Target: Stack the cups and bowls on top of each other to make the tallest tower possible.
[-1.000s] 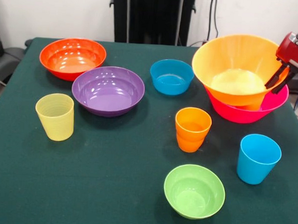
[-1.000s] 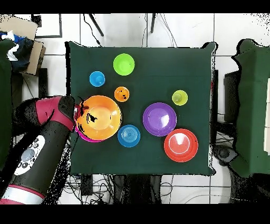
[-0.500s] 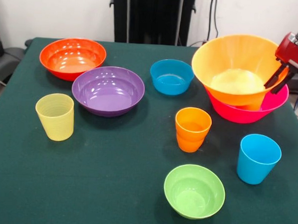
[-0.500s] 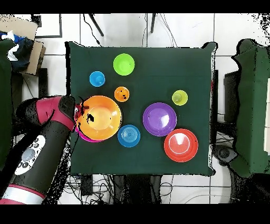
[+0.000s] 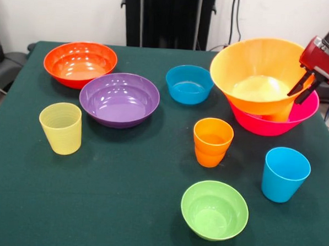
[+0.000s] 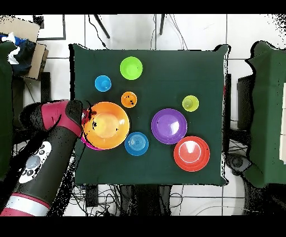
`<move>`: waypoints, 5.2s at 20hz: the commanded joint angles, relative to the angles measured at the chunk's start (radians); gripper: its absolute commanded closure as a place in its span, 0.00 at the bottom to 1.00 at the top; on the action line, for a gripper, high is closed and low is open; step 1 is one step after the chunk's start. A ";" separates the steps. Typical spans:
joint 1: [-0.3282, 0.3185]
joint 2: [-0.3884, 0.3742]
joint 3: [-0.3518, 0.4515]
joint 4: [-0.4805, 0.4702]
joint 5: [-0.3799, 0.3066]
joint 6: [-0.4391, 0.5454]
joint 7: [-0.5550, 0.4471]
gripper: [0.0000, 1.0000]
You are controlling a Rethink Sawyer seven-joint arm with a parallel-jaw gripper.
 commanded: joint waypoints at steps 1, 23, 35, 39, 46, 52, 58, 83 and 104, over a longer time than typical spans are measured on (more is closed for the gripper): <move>-0.038 0.034 0.100 -0.002 -0.026 -0.077 0.109 1.00; -0.038 0.031 0.100 0.003 -0.024 -0.069 0.111 1.00; -0.037 0.031 0.099 0.000 -0.023 -0.060 0.112 1.00; -0.038 0.030 0.100 0.001 -0.024 -0.058 0.110 1.00; -0.039 0.025 0.098 0.002 -0.028 -0.059 0.104 1.00; -0.040 0.018 0.098 0.007 -0.030 -0.060 0.097 1.00; -0.046 0.013 0.102 0.009 -0.031 -0.059 0.089 1.00; -0.048 0.012 0.100 0.004 -0.034 -0.042 0.086 1.00; -0.049 0.008 0.101 0.011 -0.032 -0.050 0.090 0.00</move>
